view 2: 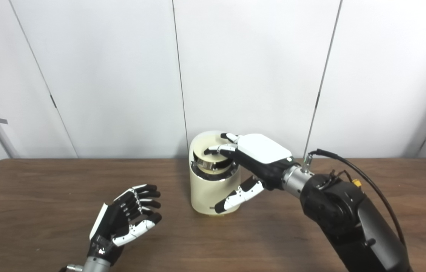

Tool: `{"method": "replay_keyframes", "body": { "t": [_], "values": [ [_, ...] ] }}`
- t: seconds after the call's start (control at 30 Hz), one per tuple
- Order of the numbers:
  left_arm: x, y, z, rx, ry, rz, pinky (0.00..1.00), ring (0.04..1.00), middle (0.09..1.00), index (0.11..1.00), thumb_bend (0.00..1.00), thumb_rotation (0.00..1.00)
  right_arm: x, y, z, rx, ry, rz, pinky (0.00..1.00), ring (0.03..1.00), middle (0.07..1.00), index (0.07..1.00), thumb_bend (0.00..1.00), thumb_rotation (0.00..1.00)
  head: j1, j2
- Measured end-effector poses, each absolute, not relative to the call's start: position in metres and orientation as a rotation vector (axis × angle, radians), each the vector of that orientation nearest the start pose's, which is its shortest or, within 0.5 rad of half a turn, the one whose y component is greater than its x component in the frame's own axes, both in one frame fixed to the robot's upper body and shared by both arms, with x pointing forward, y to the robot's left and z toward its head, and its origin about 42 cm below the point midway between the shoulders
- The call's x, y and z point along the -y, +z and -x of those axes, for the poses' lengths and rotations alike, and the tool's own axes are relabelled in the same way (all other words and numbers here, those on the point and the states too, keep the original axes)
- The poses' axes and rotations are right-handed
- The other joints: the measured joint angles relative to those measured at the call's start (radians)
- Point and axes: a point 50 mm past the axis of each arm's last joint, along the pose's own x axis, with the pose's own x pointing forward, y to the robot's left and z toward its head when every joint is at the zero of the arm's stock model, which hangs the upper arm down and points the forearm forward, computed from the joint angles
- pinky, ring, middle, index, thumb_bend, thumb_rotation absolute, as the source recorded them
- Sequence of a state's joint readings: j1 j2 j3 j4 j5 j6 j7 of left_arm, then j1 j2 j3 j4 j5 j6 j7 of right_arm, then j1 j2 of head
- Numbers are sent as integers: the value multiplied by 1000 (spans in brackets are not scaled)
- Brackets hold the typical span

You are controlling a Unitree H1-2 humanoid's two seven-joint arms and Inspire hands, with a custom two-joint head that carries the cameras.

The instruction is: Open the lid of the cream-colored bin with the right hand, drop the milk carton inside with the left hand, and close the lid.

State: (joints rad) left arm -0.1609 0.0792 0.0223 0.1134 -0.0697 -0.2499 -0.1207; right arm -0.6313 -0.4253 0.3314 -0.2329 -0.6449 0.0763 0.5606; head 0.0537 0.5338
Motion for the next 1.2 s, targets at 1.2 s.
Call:
{"method": "replay_keyframes", "body": {
  "t": [1.2],
  "values": [
    [-225,130,-333,290,-135,-45,482,608,696,725,729,188,177,307,-392,451,579,1361,941,992,852,883,756,619,3,17]
  ]
}}
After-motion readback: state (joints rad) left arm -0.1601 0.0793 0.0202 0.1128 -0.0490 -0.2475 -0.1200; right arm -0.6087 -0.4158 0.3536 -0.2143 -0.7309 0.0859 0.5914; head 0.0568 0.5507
